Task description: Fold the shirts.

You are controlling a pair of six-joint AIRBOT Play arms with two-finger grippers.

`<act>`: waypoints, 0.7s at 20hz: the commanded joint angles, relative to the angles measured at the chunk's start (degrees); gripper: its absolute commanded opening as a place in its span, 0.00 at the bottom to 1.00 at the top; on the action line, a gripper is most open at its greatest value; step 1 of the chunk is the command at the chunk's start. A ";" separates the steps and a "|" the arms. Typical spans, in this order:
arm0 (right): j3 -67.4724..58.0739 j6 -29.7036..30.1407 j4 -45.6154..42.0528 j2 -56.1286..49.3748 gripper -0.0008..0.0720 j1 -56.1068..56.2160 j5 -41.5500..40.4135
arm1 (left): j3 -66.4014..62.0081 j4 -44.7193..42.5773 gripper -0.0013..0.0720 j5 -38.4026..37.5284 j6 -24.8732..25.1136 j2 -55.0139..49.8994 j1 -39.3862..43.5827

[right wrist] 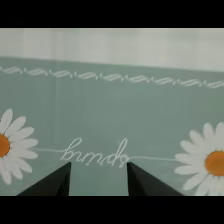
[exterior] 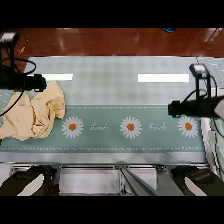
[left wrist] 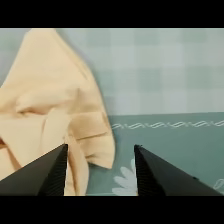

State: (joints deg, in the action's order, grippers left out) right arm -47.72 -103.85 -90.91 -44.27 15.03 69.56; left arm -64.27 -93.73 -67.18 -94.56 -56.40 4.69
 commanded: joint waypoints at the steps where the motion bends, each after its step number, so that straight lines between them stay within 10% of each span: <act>1: 10.99 -3.26 6.62 5.55 0.57 3.10 -2.10 | 7.34 -3.34 0.71 3.78 -2.75 -0.31 -7.13; 8: 13.51 -8.46 6.14 5.51 0.57 6.86 -8.28 | 12.02 2.54 0.71 6.25 -6.51 -8.04 -30.60; 14: 13.53 -10.47 6.91 5.51 0.57 6.86 -8.26 | 16.61 -2.08 0.71 7.41 -7.74 -12.41 -32.61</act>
State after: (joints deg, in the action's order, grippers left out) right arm -34.33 -112.68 -84.82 -38.83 21.74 61.58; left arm -49.54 -92.82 -60.75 -100.01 -67.05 -26.04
